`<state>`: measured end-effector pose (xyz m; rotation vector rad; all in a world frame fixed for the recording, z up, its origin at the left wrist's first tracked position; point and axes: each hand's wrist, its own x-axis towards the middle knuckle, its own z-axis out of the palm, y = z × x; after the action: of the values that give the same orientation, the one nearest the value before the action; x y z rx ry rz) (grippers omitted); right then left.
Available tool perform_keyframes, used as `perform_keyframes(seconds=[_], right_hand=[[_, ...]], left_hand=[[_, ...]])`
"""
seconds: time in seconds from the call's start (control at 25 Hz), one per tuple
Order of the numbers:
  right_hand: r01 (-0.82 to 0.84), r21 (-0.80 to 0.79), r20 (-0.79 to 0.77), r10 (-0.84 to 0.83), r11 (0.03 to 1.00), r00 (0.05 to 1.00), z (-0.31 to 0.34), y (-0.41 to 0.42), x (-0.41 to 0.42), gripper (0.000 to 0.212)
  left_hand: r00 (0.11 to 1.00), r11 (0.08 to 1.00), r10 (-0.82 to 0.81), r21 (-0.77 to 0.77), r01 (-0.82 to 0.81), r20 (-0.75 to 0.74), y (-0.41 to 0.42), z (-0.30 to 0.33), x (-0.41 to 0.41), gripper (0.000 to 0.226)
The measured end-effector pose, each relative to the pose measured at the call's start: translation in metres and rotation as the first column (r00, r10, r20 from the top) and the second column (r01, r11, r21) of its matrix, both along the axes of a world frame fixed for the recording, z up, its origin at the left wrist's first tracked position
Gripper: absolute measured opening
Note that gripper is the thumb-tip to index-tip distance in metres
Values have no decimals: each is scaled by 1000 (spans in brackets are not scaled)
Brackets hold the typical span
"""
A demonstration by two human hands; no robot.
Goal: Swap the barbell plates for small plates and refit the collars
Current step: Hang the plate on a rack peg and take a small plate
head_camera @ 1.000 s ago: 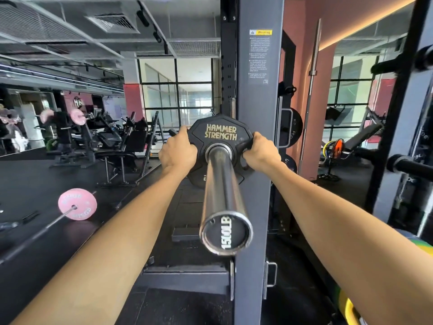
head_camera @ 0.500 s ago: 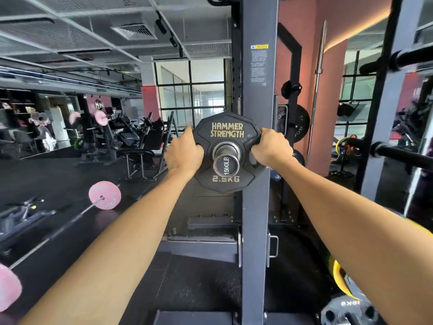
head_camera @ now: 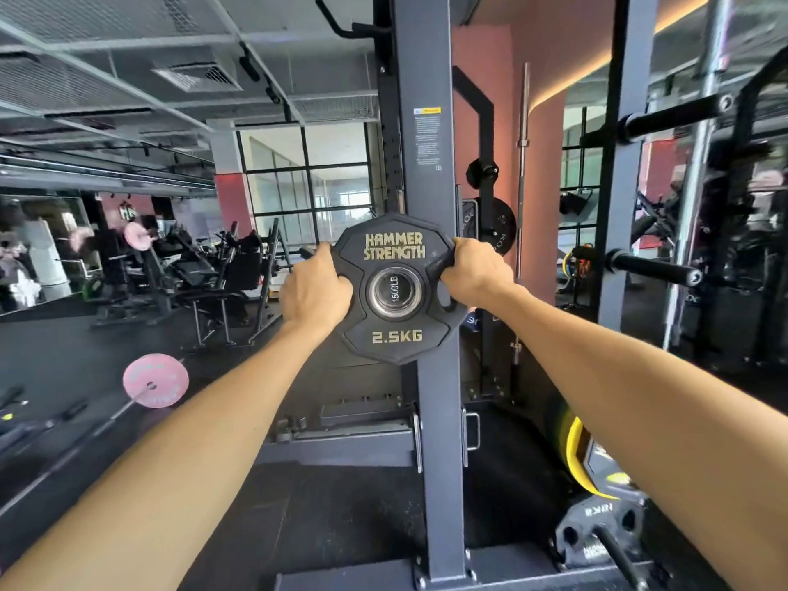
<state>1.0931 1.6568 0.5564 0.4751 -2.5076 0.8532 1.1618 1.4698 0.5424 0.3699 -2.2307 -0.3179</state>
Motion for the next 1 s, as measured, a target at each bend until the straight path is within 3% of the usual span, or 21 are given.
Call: perform_keyframes(seconds=[0.32, 0.48, 0.76, 1.0], right_hand=[[-65, 24, -39, 65, 998, 997, 14, 61, 9, 11], [-65, 47, -75, 69, 997, 995, 33, 131, -7, 9], [-1, 78, -100, 9, 997, 995, 50, 279, -49, 6], [75, 59, -94, -69, 995, 993, 49, 374, -103, 6]], left_hand=[[998, 993, 60, -106, -59, 8, 56, 24, 15, 63], [996, 984, 90, -155, -92, -23, 124, 41, 1, 49], [1000, 991, 7, -132, -11, -31, 269, 53, -47, 35], [997, 986, -77, -149, 73, -26, 359, 59, -113, 51]])
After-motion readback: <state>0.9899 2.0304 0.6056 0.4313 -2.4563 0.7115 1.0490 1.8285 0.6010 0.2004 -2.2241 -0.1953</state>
